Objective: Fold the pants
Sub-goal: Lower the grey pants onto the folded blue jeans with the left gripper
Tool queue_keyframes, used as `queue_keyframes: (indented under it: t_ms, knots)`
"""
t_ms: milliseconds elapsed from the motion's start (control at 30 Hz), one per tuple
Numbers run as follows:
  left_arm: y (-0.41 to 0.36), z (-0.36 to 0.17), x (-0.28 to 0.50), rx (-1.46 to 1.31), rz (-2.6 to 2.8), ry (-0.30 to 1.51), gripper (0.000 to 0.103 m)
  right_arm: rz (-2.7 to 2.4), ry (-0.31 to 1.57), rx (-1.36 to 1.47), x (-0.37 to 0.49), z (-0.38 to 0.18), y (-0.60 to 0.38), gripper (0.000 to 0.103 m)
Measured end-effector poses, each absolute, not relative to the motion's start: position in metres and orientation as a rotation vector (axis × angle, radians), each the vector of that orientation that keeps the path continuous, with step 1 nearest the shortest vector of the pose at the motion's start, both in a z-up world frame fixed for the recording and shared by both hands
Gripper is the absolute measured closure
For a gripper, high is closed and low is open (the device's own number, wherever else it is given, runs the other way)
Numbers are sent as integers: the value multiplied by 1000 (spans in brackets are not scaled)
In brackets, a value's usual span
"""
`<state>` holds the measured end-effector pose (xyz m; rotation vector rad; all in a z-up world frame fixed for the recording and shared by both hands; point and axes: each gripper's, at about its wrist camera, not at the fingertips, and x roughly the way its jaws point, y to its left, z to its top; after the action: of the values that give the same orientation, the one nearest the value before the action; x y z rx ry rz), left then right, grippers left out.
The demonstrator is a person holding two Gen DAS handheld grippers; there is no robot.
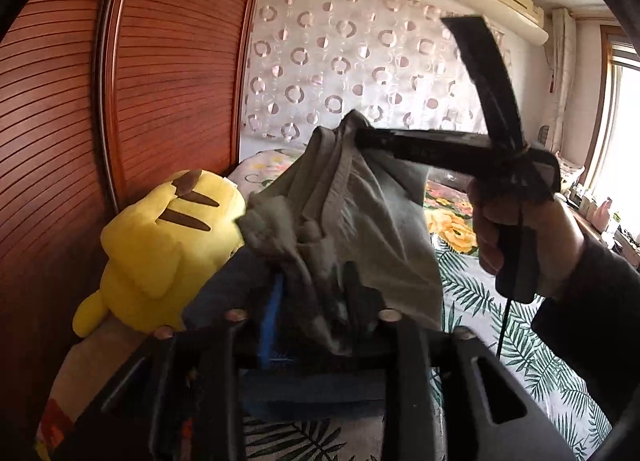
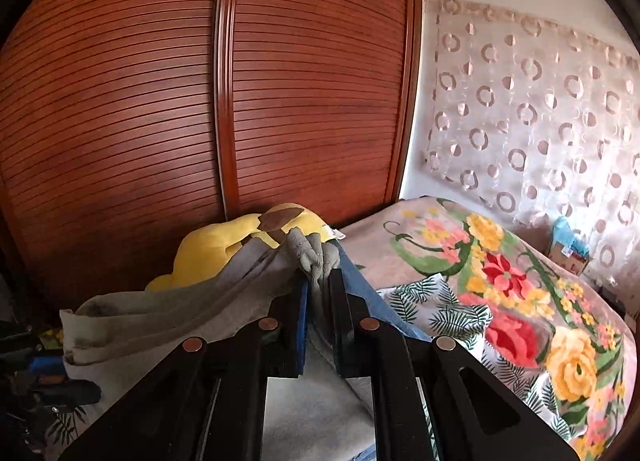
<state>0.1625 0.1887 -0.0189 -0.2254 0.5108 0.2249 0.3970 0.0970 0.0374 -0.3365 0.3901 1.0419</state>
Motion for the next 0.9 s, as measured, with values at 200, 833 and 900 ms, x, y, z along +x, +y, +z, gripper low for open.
queue_keyframes:
  t_ms: [200,833,900]
  knots:
    - [193,-41,175,-254,229,602,54,1054,412,-336,397,39,99,91]
    - [192,-60,184,-265,206,631,32,866,539,-268,436,18,67,50]
    - [190,-59,184,-243,208,628,32,867,558,-230,440,19,68,50]
